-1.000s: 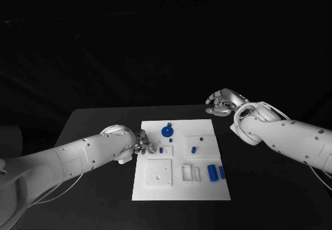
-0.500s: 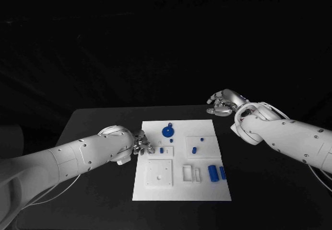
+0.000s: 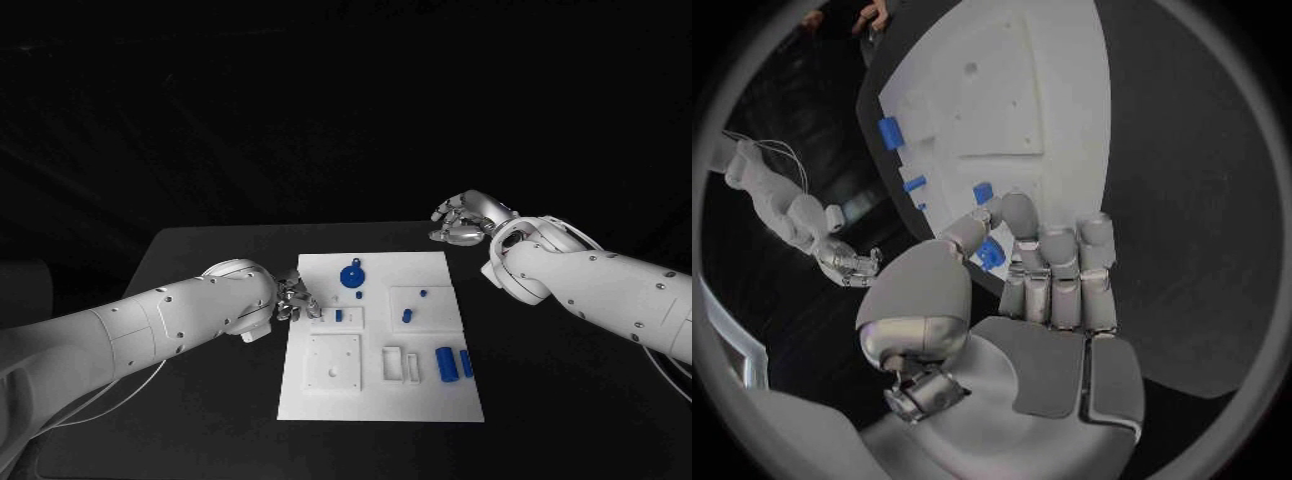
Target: Assemble the parts on the task board
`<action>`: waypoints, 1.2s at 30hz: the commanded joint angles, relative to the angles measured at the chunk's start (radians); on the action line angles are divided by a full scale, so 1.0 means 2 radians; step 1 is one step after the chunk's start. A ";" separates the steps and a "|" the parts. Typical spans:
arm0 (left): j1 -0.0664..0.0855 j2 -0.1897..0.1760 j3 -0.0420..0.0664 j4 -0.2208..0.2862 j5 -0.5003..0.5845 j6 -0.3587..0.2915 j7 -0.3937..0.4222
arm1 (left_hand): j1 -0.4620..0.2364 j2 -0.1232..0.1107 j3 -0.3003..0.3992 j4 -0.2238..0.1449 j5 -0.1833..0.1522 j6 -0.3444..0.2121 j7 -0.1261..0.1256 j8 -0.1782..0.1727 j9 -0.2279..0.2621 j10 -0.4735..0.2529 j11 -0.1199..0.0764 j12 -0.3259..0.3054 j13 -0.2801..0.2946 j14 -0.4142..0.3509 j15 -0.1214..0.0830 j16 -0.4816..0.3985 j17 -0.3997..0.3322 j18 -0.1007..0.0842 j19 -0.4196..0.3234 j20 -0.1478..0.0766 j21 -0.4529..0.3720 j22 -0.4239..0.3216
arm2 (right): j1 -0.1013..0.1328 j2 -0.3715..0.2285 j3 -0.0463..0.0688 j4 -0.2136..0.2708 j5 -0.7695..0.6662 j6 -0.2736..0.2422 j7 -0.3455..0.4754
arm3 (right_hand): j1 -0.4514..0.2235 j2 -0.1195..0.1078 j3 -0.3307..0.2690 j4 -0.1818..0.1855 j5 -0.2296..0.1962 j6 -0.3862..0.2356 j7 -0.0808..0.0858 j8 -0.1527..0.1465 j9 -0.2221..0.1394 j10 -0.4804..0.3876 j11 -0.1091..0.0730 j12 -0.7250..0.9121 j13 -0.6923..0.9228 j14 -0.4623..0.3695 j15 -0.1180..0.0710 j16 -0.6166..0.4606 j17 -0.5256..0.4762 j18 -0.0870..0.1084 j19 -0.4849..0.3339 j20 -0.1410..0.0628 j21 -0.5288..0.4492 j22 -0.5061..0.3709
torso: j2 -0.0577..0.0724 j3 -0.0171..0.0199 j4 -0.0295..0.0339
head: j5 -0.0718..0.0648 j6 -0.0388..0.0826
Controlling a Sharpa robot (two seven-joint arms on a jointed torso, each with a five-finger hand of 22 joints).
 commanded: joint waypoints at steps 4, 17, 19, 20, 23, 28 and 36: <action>0.002 -0.011 0.003 0.006 0.094 0.014 0.077 | 0.014 0.015 0.003 -0.005 -0.002 0.001 0.000 0.008 0.008 0.004 0.000 -0.003 -0.001 0.007 -0.012 0.001 -0.001 -0.007 0.004 -0.058 -0.001 0.003 | -0.001 -0.001 -0.001 0.010 0.019 0.032 0.047 | 0.002 0.011 -0.001 -0.011 0.004 0.003 0.004 0.005 -0.002 0.005 0.007 -0.047 -0.052 -0.015 0.011 -0.028 -0.012 -0.006 -0.025 0.010 -0.013 0.000 | 0.001 -0.0007 -0.0003 | 0.000 0.002; 0.003 -0.044 0.002 0.022 0.354 0.071 0.221 | 0.005 0.028 -0.003 -0.003 -0.011 -0.010 0.002 0.013 0.024 -0.005 0.002 -0.001 0.000 -0.001 -0.010 0.000 -0.001 -0.010 -0.002 -0.056 -0.006 0.003 | -0.007 0.001 -0.019 0.070 -0.073 0.094 0.084 | 0.013 0.035 -0.037 -0.046 0.019 0.022 -0.022 0.007 -0.009 0.113 -0.027 0.075 0.032 0.104 -0.053 0.103 0.103 0.000 0.113 -0.049 0.094 0.053 | 0.000 -0.0012 -0.0007 | -0.001 0.007; 0.002 -0.049 0.002 0.027 0.363 0.084 0.227 | 0.004 0.028 -0.004 -0.003 -0.011 -0.012 0.003 0.015 0.028 -0.008 0.003 -0.001 0.001 -0.004 -0.010 0.000 -0.001 -0.011 -0.006 -0.056 -0.007 0.003 | -0.008 0.006 -0.026 0.080 -0.084 0.092 0.083 | 0.011 0.039 -0.032 -0.053 0.024 0.015 -0.023 0.001 -0.015 0.107 -0.029 0.097 0.063 0.099 -0.057 0.130 0.132 0.000 0.121 -0.058 0.110 0.067 | 0.000 -0.0014 -0.0010 | -0.002 0.009; 0.002 -0.050 0.002 0.028 0.365 0.085 0.227 | 0.004 0.028 -0.004 -0.003 -0.011 -0.012 0.003 0.015 0.029 -0.009 0.003 -0.001 0.001 -0.004 -0.010 0.000 -0.001 -0.011 -0.006 -0.056 -0.008 0.003 | -0.008 0.006 -0.026 0.081 -0.086 0.092 0.083 | 0.011 0.039 -0.031 -0.053 0.024 0.015 -0.023 0.001 -0.015 0.106 -0.029 0.097 0.064 0.099 -0.057 0.131 0.133 0.000 0.121 -0.059 0.110 0.068 | 0.000 -0.0014 -0.0010 | -0.002 0.009; 0.002 -0.053 0.002 0.033 0.373 0.092 0.229 | 0.006 0.027 -0.003 -0.004 -0.007 -0.016 0.003 0.015 0.032 -0.012 0.003 0.001 0.001 -0.007 -0.009 0.001 -0.001 -0.012 -0.009 -0.056 -0.008 0.004 | -0.010 0.014 -0.033 0.089 -0.109 0.085 0.080 | 0.010 0.040 -0.025 -0.055 0.025 0.013 -0.024 -0.002 -0.018 0.102 -0.030 0.101 0.078 0.093 -0.057 0.138 0.143 0.000 0.119 -0.060 0.114 0.073 | 0.000 -0.0015 -0.0007 | -0.003 0.011; 0.002 -0.053 0.002 0.038 0.382 0.093 0.231 | 0.008 0.024 -0.002 -0.005 0.003 -0.019 0.004 0.016 0.038 -0.014 0.004 0.003 0.002 -0.009 -0.009 0.002 0.000 -0.013 -0.010 -0.056 -0.008 0.005 | -0.014 0.024 -0.039 0.096 -0.122 0.065 0.073 | 0.011 0.039 -0.019 -0.057 0.025 0.005 -0.026 -0.006 -0.021 0.098 -0.032 0.101 0.086 0.089 -0.058 0.140 0.148 0.000 0.117 -0.060 0.115 0.077 | 0.000 -0.0016 0.0010 | -0.003 0.014; 0.002 -0.053 0.002 0.044 0.382 0.095 0.229 | 0.011 0.023 -0.001 -0.006 0.013 -0.019 0.003 0.018 0.043 -0.014 0.003 0.005 0.003 -0.009 -0.010 0.004 0.000 -0.013 -0.011 -0.056 -0.008 0.006 | -0.016 0.031 -0.040 0.106 -0.123 0.022 0.070 | 0.012 0.034 -0.011 -0.055 0.024 -0.003 -0.027 -0.009 -0.023 0.097 -0.033 0.098 0.094 0.087 -0.059 0.141 0.151 0.000 0.115 -0.060 0.115 0.080 | 0.000 -0.0014 -0.0001 | -0.001 0.016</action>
